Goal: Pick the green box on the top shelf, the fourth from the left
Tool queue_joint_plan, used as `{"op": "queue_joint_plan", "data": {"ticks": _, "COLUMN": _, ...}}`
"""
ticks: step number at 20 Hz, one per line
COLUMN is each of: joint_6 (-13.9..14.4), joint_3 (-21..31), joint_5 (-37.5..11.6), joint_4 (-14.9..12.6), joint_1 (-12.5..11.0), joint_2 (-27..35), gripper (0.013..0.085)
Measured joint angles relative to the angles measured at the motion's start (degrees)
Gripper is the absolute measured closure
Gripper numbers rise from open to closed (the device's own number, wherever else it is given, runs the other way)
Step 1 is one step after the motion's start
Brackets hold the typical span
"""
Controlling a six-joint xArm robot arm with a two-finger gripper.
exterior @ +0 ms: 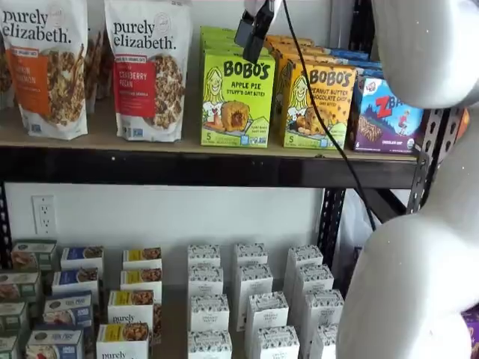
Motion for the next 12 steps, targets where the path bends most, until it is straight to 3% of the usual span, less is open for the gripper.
{"op": "queue_joint_plan", "data": {"ticks": 12, "joint_6": -0.37, "joint_3": 0.25, "joint_5": -0.65, "joint_4": -0.67, "joint_1": 0.04, "joint_2": 0.80, "gripper": 0.0130}}
